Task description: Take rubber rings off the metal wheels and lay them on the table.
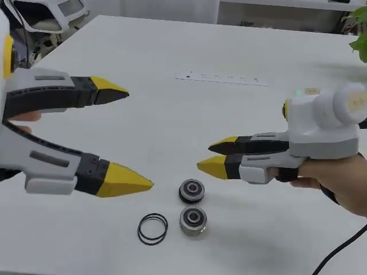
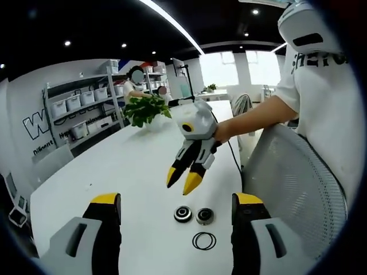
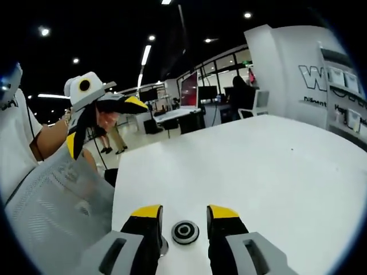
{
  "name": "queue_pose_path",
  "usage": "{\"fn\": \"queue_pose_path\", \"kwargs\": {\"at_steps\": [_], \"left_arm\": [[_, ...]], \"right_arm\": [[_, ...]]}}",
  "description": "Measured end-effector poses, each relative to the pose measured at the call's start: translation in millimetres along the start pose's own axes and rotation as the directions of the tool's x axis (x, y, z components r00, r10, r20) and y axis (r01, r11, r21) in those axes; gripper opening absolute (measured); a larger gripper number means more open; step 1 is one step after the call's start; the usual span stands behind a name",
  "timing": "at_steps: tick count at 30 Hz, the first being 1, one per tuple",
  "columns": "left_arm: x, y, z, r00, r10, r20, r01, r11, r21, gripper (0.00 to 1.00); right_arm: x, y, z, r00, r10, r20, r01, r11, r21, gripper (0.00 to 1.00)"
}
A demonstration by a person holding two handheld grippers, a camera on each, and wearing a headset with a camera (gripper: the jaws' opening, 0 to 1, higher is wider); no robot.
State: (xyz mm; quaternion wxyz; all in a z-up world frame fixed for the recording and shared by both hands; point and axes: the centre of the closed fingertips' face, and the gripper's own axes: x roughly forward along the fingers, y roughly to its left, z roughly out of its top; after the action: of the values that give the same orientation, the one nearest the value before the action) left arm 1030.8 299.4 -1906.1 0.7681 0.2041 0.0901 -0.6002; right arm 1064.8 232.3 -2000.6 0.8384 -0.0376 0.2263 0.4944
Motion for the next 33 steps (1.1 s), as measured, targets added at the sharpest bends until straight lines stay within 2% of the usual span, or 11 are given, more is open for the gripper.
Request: {"fn": "queue_pose_path", "kwargs": {"at_steps": [5, 10, 14, 16, 18, 20, 27, 29, 33], "left_arm": [[13.7, 5.4, 2.1, 0.9996, -0.028, -0.008, 0.028, 0.999, 0.031, 0.73], [31.6, 13.1, 4.5, 0.9989, -0.046, 0.007, 0.045, 0.998, 0.039, 0.68], [47.2, 20.1, 1.4, 0.9981, -0.058, 0.019, 0.058, 0.998, 0.012, 0.65], [55.3, 23.5, 0.5, 0.9978, -0.061, 0.027, 0.061, 0.998, 0.009, 0.65], [65.1, 25.5, 0.1, 0.9965, -0.064, 0.055, 0.064, 0.998, -0.005, 0.62], [75.2, 24.8, -4.4, 0.9949, -0.074, 0.068, 0.076, 0.997, -0.023, 0.58], [101.4, 15.0, -25.7, 0.9949, -0.098, 0.023, 0.098, 0.995, 0.000, 0.52], [106.8, 11.6, -35.8, 0.9943, -0.106, -0.005, 0.106, 0.994, 0.013, 0.49], [116.5, 7.9, -56.1, 0.9954, -0.089, -0.037, 0.088, 0.996, -0.025, 0.44]], "right_arm": [[4.4, -1.2, -15.6, 0.9987, 0.001, -0.052, -0.002, 1.000, -0.016, 0.28], [9.7, -0.3, -31.2, 0.9944, 0.006, -0.105, -0.010, 0.999, -0.038, 0.28], [10.8, -2.7, -44.1, 0.9885, -0.001, -0.152, -0.005, 0.999, -0.045, 0.28], [11.2, -2.5, -46.9, 0.9875, -0.001, -0.158, -0.006, 0.999, -0.041, 0.28], [12.0, -2.2, -50.1, 0.9862, 0.002, -0.165, -0.008, 0.999, -0.034, 0.28], [13.0, -1.4, -53.9, 0.9839, 0.002, -0.179, -0.009, 0.999, -0.037, 0.28], [13.0, -2.9, -60.7, 0.9806, 0.009, -0.196, -0.016, 0.999, -0.033, 0.28], [13.8, -3.2, -62.5, 0.9797, 0.009, -0.200, -0.016, 0.999, -0.035, 0.28], [16.7, -4.2, -66.0, 0.9778, 0.004, -0.210, -0.013, 0.999, -0.039, 0.27]]}}
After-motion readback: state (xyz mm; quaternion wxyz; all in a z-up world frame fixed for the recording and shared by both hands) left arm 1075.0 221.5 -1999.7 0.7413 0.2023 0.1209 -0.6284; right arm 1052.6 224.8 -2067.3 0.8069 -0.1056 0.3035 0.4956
